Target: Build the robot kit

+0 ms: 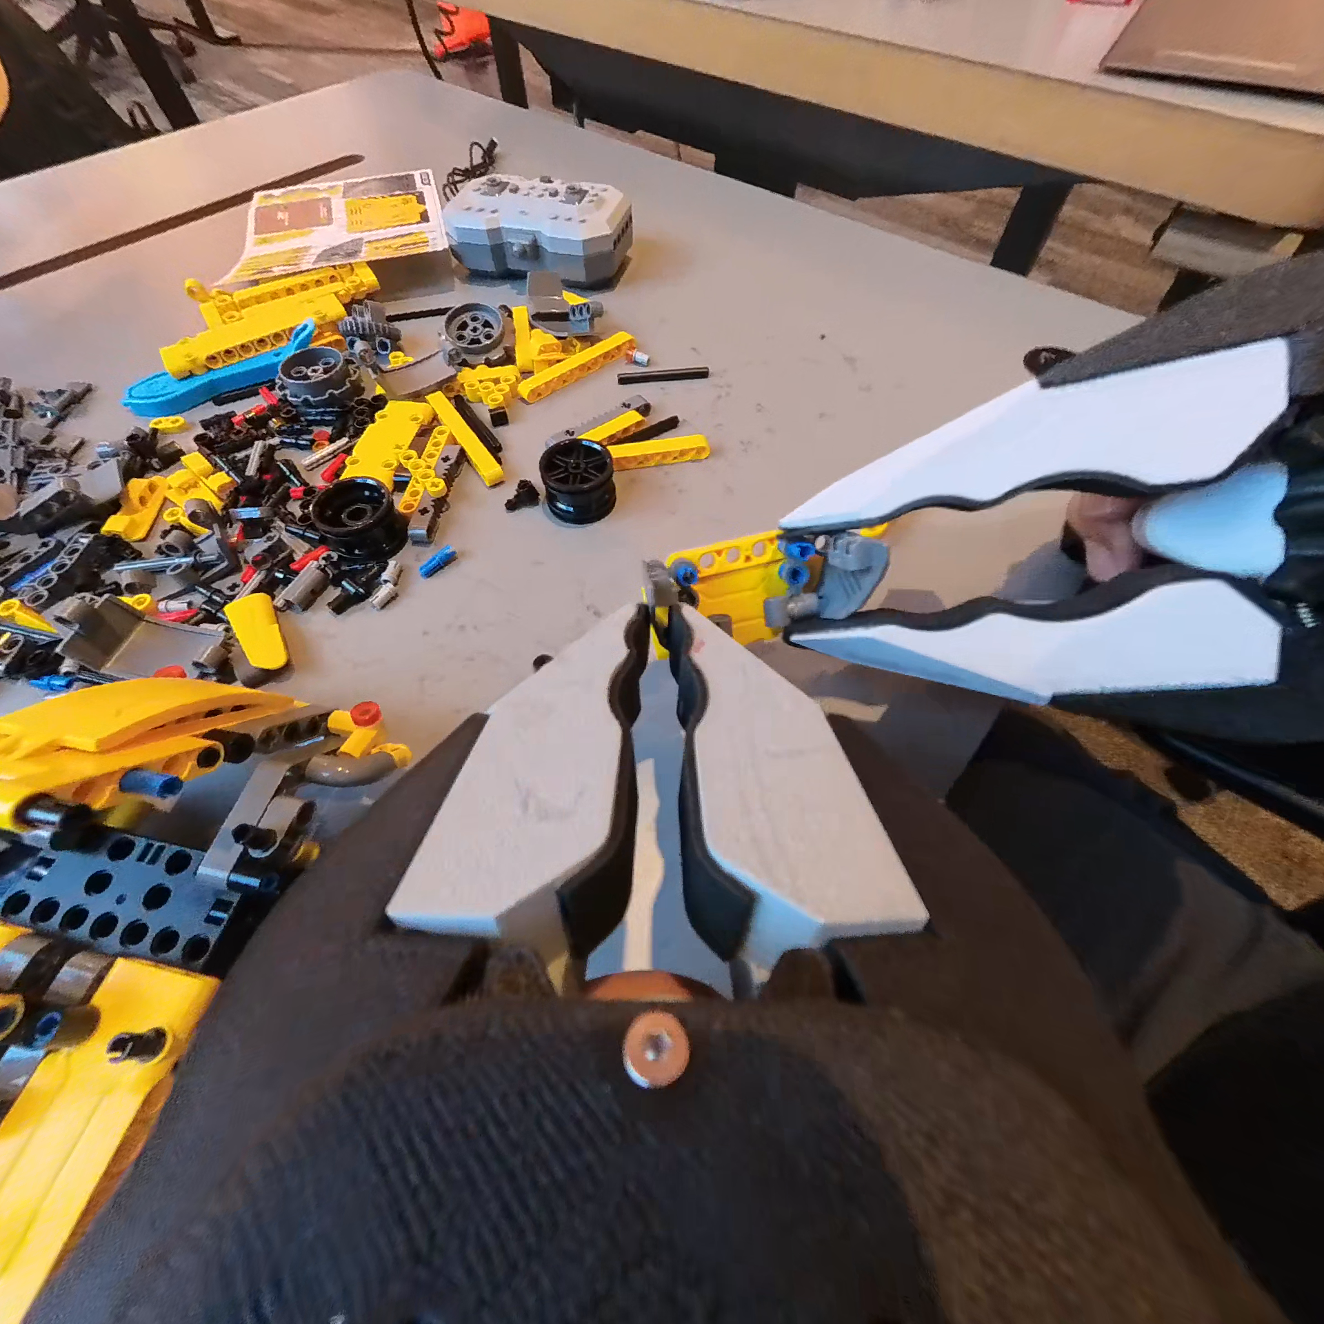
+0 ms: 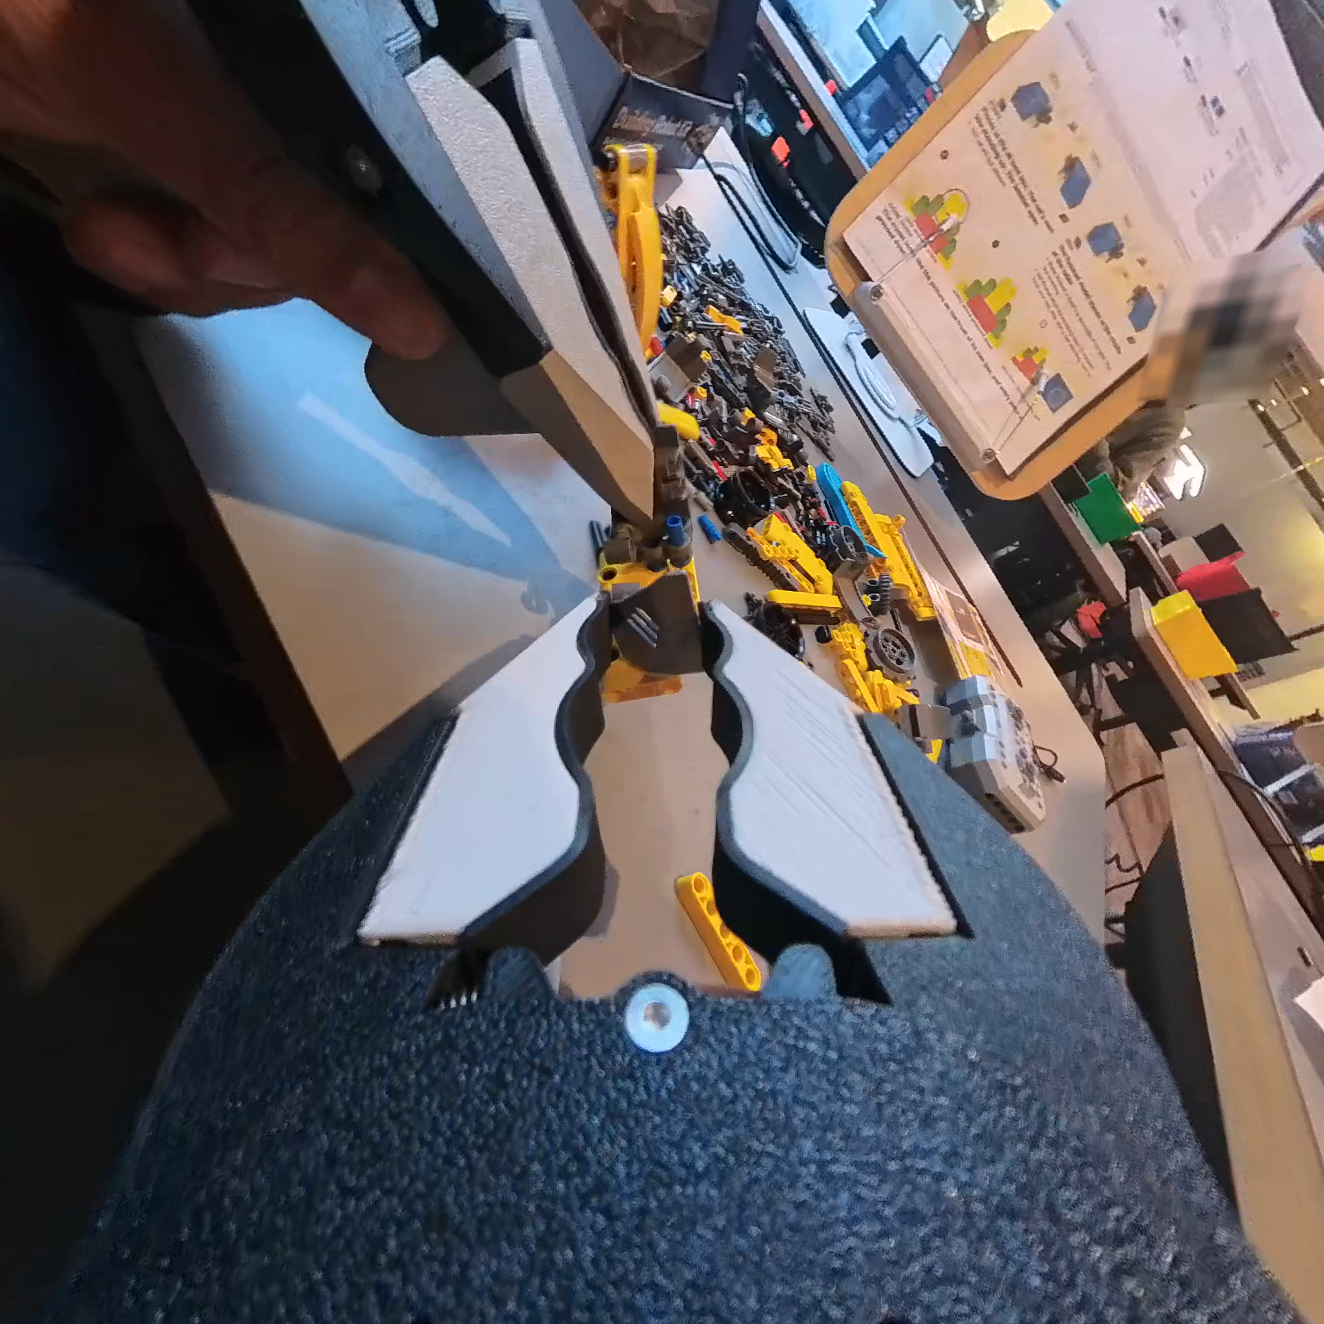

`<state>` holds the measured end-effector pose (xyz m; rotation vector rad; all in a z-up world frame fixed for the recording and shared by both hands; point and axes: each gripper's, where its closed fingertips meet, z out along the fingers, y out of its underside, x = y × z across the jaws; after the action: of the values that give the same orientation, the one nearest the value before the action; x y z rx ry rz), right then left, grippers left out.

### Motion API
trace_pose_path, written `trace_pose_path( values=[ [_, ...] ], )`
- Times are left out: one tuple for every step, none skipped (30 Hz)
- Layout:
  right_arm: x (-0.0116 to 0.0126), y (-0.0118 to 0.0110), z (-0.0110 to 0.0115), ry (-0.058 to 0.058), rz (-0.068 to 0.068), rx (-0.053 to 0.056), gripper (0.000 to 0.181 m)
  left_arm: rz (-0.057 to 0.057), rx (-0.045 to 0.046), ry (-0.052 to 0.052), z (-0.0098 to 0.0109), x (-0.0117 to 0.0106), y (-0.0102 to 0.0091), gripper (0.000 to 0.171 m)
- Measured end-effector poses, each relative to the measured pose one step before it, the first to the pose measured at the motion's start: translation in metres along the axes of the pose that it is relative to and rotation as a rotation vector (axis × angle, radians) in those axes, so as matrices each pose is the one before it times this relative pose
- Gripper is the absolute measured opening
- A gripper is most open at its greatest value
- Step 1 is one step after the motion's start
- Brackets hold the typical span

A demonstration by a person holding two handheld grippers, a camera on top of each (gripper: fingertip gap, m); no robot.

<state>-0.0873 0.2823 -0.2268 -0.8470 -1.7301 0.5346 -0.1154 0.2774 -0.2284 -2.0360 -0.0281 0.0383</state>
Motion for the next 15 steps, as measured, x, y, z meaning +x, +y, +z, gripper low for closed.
trace_pose_path(
  values=[
    [-0.00199,0.00012,-0.00029,-0.0158,-0.0132,0.0009,0.024,0.0175,-0.00644,0.0005,-0.0003,0.00064,0.00157,0.003],
    [-0.00293,-0.00053,-0.0008,-0.0211,-0.0161,0.0059,0.023,0.012,-0.00692,0.0065,-0.00048,0.00107,0.00171,0.003],
    [-0.00318,-0.00041,-0.00087,-0.0221,-0.0193,0.0051,0.023,0.0102,-0.00657,0.0122,-0.00052,0.0015,0.00171,0.003],
    [-0.00308,-0.00001,-0.00054,-0.0216,-0.0138,0.0018,0.022,0.01,-0.00859,0.0134,-0.00028,0.00119,0.00205,0.003],
    [-0.00226,0.00004,-0.00016,-0.0183,-0.0055,0.0024,0.022,0.0056,-0.00913,0.0124,-0.00023,0.00086,0.00187,0.003],
    [-0.00186,0.00026,0.00017,-0.0143,-0.0017,0.0011,0.022,0.0017,-0.00759,0.0086,-0.00022,0.00048,0.00126,0.003],
    [-0.00138,0.00038,0.00048,-0.0105,-0.0042,-0.001,0.022,0.0063,-0.00899,0.0035,0.00007,0.00022,0.00108,0.003],
    [-0.00087,0.00025,0.00049,-0.0071,-0.0066,-0.0011,0.022,0.0125,-0.00613,0.0002,0.00005,0.00011,0.00041,0.003],
    [-0.00062,0.00019,0.00034,-0.0077,-0.0021,0.0007,0.022,0.0123,-0.00335,-0.0008,-0.0001,-0.00009,0.00021,0.003],
    [-0.00022,0.00002,0.00001,-0.0094,0.0033,0.0033,0.022,0.0106,-0.0045,0.0003,-0.00011,0.00005,0.0001,0.003],
    [-0.00034,-0.00028,-0.00036,-0.0126,0.0044,0.0062,0.022,0.0063,-0.00252,0.0028,-0.00044,0.00038,-0.00035,0.003],
    [-0.00058,0.00019,-0.00063,-0.0158,0.0025,0.0051,0.022,0.0071,-0.00675,0.0066,-0.0003,0.00085,0.00021,0.003],
    [-0.001,0.00066,-0.00042,-0.0165,-0.001,0.0012,0.022,0.0124,-0.00917,0.008,0.00017,0.00105,0.00058,0.004],
    [-0.00143,0.0014,-0.00009,-0.0166,-0.0041,-0.0038,0.022,0.0181,-0.01679,0.0113,0.00083,0.00123,0.00145,0.004],
    [-0.00132,0.00116,0.00001,-0.013,0.0031,-0.004,0.022,0.021,-0.02278,0.0175,0.00132,0.00164,0.00188,0.004]
  ],
)
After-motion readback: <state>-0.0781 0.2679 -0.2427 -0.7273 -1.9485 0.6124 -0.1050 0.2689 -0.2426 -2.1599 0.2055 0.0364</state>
